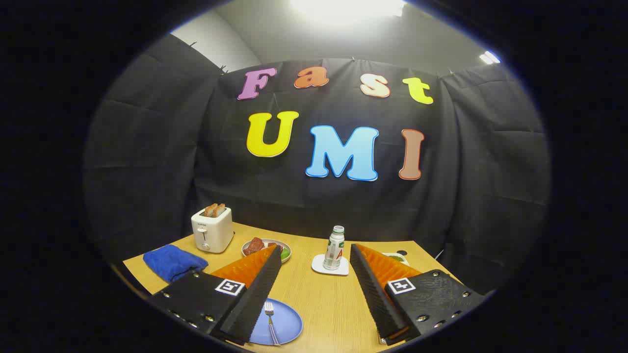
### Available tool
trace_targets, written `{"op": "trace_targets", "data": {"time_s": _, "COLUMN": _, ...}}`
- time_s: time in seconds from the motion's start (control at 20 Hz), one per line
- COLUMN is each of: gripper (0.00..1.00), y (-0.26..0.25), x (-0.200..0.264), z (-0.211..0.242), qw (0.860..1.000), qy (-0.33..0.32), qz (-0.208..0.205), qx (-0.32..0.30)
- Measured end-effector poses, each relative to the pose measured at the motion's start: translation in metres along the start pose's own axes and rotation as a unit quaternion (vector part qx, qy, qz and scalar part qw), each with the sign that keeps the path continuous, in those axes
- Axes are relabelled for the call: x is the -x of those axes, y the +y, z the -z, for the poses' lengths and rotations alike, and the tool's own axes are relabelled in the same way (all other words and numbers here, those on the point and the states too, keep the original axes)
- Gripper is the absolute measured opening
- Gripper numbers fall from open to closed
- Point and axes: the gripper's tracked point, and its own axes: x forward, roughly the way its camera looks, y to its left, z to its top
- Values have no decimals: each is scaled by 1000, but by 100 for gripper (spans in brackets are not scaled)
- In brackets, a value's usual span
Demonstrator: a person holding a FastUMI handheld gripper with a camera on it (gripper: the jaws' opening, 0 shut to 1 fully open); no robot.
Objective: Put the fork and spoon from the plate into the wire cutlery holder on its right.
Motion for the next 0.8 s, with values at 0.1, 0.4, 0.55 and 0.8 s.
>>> {"op": "trace_targets", "data": {"time_s": 0.1, "gripper": 90, "y": 0, "x": -1, "z": 1, "qw": 1000, "qy": 3, "qz": 2, "qx": -4}}
{"op": "trace_targets", "data": {"time_s": 0.4, "gripper": 90, "y": 0, "x": -2, "z": 5, "qw": 1000, "qy": 12, "qz": 5, "qx": -4}}
{"op": "trace_targets", "data": {"time_s": 0.55, "gripper": 90, "y": 3, "x": -3, "z": 10, "qw": 1000, "qy": 20, "qz": 2, "qx": -4}}
{"op": "trace_targets", "data": {"time_s": 0.8, "gripper": 90, "y": 10, "x": -6, "z": 23, "qw": 999, "qy": 43, "qz": -10, "qx": -3}}
